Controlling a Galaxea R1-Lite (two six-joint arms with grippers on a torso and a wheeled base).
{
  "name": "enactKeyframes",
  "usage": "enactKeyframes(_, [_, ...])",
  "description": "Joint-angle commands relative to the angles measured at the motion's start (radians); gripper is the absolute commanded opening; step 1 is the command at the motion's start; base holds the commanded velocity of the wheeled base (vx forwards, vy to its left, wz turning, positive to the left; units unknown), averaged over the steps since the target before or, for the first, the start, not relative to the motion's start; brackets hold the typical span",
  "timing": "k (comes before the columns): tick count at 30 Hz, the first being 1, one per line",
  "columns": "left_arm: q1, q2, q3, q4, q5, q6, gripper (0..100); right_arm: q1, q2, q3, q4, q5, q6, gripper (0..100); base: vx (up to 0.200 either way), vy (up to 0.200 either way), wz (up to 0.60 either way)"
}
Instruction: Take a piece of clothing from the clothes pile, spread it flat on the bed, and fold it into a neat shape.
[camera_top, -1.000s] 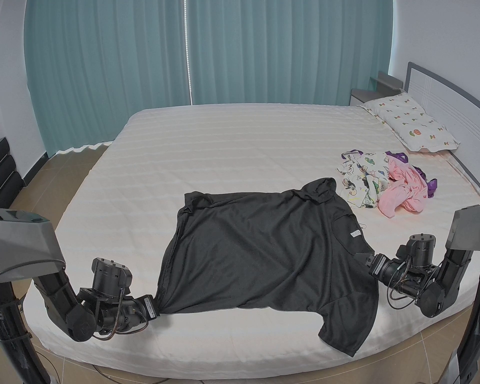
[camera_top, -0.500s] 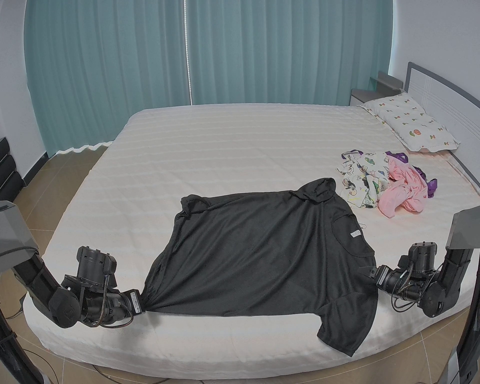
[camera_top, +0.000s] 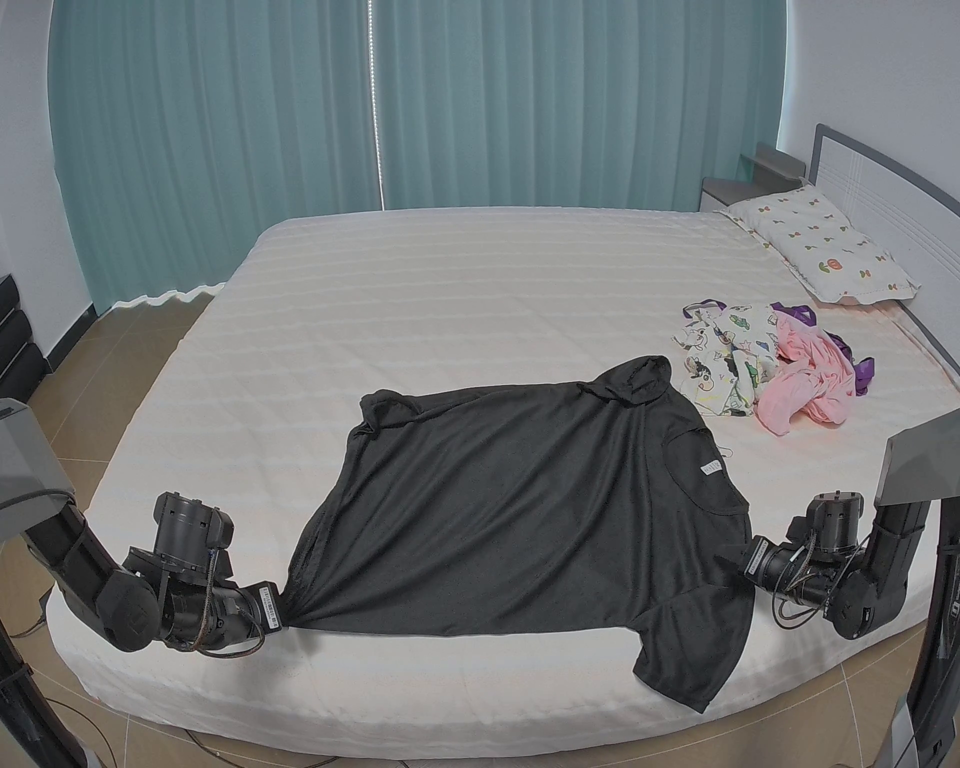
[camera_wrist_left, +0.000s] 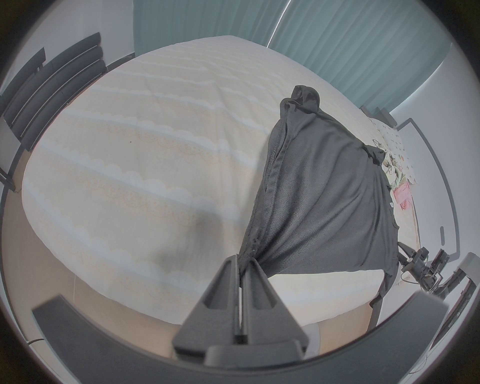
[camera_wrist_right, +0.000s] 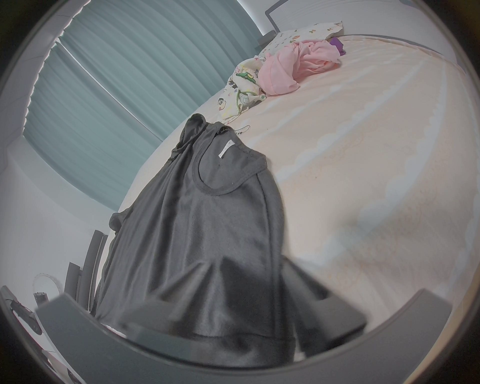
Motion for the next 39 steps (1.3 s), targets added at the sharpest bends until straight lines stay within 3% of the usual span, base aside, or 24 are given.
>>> enactKeyframes(1, [0.000,0.002,0.000,-0.001,-0.001,-0.001,0,-0.003,-0.029,0.031,0.009,-0.001,-0.012,0,0.000,0.000,0.00])
enactKeyframes(6, [-0.003,-0.002,0.006,0.001,0.000,0.001,0,-0.034,-0.055,0.044,0.040,0.001,-0.078,0,0.000,0.000,0.00])
enactKeyframes(11, [-0.003,-0.006,0.025,0.027,-0.001,0.067,0,-0.077,-0.086,0.044,0.099,0.005,-0.133,0,0.000,0.000,0.00])
enactKeyframes(14, [0.000,-0.029,0.026,0.123,-0.001,0.124,0,-0.113,-0.121,0.057,0.130,0.019,-0.190,0,0.000,0.000,0.00])
enactKeyframes(19, [0.000,-0.072,0.022,0.192,0.000,0.141,0,-0.146,-0.166,0.052,0.161,0.031,-0.204,0,0.000,0.000,0.00])
enactKeyframes(24, [0.000,-0.117,0.020,0.317,-0.001,0.216,0,-0.164,-0.192,0.058,0.202,0.050,-0.251,0,0.000,0.000,0.00])
enactKeyframes(30, [0.000,-0.106,0.017,0.326,0.000,0.219,0,-0.170,-0.190,0.083,0.227,0.057,-0.329,0,0.000,0.000,0.00])
enactKeyframes(39, [-0.008,-0.049,0.017,0.317,-0.001,0.222,0,-0.166,-0.143,0.071,0.211,0.059,-0.332,0,0.000,0.000,0.00])
